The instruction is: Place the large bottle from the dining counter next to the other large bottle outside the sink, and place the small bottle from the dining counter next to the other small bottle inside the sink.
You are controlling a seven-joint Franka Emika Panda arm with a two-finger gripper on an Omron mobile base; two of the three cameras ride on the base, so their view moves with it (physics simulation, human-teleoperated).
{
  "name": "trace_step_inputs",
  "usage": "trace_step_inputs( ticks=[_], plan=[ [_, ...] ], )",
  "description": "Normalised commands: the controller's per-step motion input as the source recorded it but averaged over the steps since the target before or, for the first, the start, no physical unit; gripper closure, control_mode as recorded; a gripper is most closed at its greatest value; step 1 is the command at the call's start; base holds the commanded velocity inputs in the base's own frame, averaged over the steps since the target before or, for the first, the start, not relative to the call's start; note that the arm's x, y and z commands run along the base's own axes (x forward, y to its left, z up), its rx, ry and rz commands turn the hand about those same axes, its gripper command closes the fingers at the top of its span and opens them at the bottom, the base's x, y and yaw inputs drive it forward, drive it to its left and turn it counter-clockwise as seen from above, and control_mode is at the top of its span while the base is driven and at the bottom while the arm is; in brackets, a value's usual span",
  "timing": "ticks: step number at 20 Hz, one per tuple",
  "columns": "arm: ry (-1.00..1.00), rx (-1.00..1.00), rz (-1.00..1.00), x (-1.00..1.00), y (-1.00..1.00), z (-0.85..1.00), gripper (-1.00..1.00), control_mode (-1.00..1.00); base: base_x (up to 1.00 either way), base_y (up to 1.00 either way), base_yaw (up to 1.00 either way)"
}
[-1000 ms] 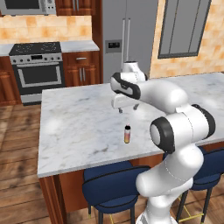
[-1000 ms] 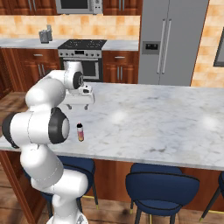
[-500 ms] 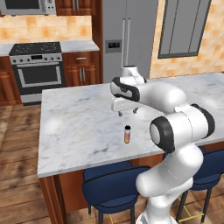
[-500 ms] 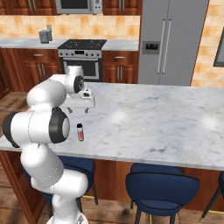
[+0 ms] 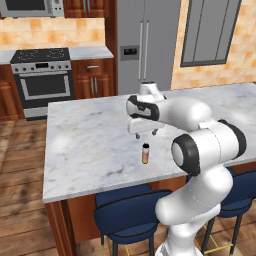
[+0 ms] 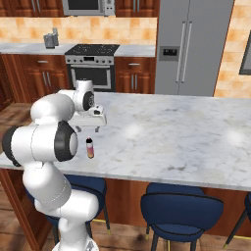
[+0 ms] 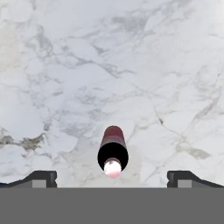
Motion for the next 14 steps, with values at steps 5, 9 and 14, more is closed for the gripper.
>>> trace_step_inputs(
  ticks=[5, 9, 14],
  plan=[
    [0.00, 0.00, 0.00, -0.06, 0.00, -0.18, -1.00, -1.00, 0.00, 0.00, 0.00],
    [0.00, 0.00, 0.00, -0.02, 0.00, -0.17, -1.00, -1.00, 0.00, 0.00, 0.00],
    [0.00, 0.00, 0.00, 0.00, 0.00, -0.15, -1.00, -1.00, 0.00, 0.00, 0.00]
  ],
)
